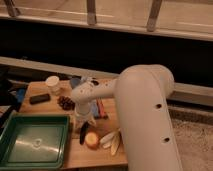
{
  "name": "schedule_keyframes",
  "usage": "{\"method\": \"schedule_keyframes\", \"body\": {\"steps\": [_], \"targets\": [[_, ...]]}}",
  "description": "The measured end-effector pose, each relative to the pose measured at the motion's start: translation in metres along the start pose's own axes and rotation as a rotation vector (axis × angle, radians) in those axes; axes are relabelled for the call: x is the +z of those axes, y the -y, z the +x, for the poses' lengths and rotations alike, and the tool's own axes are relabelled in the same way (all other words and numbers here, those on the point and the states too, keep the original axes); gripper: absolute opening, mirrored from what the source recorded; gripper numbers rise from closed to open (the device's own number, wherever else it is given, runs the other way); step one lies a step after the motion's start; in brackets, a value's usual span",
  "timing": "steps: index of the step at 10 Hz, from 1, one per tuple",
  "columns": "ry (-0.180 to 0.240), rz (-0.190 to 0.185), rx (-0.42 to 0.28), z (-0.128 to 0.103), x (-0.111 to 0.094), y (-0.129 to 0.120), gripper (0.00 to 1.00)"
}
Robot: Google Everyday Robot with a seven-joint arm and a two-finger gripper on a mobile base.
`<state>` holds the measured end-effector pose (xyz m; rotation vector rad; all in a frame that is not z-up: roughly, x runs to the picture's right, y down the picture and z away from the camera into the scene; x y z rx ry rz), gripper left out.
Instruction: Place brush in plastic cup
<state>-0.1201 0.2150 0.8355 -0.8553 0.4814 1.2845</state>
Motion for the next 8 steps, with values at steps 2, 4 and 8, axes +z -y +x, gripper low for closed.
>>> {"method": "schedule_keyframes", "body": {"steps": [2,4,8], "targets": [[0.002,0.001,0.001,-0.001,-0.004,0.001,0.25],[-0.001,-0.001,0.002,0.000,-0.006,0.001,0.06],[0.078,-0.026,-0.020,-0.001,-0.026,-0.009,0.00]]}}
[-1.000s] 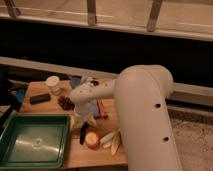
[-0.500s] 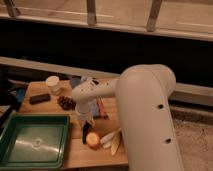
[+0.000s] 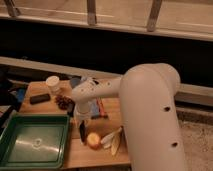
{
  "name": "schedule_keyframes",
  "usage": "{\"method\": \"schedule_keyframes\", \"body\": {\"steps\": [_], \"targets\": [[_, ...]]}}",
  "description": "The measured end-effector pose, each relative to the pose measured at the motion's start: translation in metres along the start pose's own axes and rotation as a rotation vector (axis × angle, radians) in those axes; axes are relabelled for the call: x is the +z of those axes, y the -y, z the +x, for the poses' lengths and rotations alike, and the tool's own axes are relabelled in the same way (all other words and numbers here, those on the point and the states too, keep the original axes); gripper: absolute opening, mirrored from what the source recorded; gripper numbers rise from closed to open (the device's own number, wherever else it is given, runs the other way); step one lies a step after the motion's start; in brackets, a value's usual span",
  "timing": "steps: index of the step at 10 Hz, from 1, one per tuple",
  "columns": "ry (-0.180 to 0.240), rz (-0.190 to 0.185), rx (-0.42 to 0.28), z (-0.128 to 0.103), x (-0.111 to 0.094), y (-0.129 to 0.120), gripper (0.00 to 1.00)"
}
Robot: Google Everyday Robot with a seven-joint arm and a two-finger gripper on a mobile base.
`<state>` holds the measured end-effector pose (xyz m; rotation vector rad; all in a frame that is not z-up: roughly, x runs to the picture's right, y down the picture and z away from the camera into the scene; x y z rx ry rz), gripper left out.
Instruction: Place brush in plastic cup
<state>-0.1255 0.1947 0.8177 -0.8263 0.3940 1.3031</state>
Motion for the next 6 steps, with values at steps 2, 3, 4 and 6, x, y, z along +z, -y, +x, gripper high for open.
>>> {"method": "schedule_keyframes", "body": {"steps": [2,3,4,6], "targets": [[0.082,-0.015,-0.008,-0.003,-0.031,-0.006,0.00],[0.129,-0.019,-0.011,-0.006,-0.050,-0.005,0.00],[0.162,-0.018,-0.012,-0.009,-0.060,-0.002,0.00],[0.222,-0.017,-0.013,-0.018,-0.082,0.000,0.00]]}}
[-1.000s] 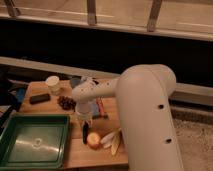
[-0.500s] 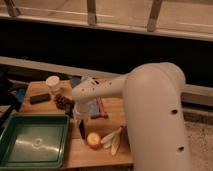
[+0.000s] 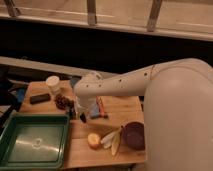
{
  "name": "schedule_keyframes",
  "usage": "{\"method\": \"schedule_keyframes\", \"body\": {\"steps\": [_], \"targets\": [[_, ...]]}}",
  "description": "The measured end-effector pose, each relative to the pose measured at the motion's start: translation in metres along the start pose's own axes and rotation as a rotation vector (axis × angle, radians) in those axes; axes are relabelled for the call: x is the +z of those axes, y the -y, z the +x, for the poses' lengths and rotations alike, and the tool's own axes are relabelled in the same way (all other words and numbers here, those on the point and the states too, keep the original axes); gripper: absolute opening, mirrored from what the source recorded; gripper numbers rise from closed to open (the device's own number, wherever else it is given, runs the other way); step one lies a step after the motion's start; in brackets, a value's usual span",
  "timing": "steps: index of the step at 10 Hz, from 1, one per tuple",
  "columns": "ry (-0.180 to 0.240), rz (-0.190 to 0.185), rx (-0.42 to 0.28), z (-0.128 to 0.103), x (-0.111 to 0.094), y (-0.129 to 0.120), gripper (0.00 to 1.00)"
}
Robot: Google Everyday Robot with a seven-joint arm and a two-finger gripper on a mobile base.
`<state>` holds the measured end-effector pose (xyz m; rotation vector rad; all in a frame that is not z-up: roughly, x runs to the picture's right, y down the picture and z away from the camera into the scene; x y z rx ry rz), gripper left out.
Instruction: Place brush in plastic cup
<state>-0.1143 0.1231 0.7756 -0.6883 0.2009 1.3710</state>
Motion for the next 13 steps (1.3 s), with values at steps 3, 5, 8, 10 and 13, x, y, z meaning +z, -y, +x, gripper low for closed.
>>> {"method": "schedule_keyframes", "body": {"steps": [3,5,8,10,13], "targets": [[0.095,-0.007,0.029,-0.026,-0.031,0.018,0.00],[0.150,-0.023,0.043,-0.040,-0.047,0.022,0.00],[0.255,-0.052,0.054,-0.071,-0.082,0.026,0.00],[0.324,-0.072,0.059,-0.092,-0.106,0.029,0.00],[0.402,-0.106,0.084,-0.116,-0.136,0.036,0.00]]}}
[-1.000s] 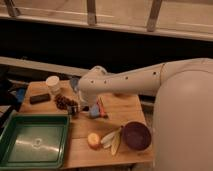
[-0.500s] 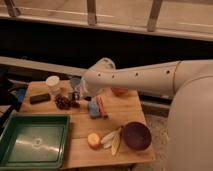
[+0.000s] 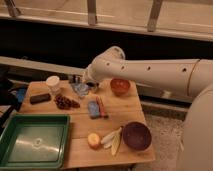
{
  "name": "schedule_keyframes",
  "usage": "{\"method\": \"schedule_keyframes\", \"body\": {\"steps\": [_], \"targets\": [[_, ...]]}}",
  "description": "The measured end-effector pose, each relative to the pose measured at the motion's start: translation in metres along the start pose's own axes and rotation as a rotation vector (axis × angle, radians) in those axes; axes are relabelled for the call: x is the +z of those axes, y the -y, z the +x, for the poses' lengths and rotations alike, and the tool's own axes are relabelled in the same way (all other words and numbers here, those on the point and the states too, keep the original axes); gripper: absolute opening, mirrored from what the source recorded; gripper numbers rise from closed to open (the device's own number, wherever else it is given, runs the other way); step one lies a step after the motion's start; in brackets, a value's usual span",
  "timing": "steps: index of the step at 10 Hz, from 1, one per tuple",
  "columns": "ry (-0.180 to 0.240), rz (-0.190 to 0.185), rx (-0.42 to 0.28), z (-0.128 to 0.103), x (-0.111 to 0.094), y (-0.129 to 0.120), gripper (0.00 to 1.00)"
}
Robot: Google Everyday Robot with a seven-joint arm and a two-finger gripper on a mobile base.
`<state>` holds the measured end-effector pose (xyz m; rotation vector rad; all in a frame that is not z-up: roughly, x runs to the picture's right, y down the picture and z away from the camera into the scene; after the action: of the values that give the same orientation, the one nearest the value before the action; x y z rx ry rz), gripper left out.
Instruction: Place brush in plastic cup
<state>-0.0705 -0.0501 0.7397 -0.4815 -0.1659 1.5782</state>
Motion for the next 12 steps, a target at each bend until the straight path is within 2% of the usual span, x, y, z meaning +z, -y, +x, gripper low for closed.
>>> {"method": "schedule_keyframes", "body": {"steps": [2,5,7,8,12], "targets": [[-0.006,-0.008,0.000,0.002,0.001,-0.005,0.00],[-0.003,0.001,-0.005,0.001,0.002,-0.004,0.00],[0.024,0.011,-0.013,-0.013,0.002,0.000,0.00],[0.042,0.013,-0.029,-0.028,0.004,0.005,0.00],[0.051,-0.008,-0.028,-0.056,0.021,0.013,0.00]]}}
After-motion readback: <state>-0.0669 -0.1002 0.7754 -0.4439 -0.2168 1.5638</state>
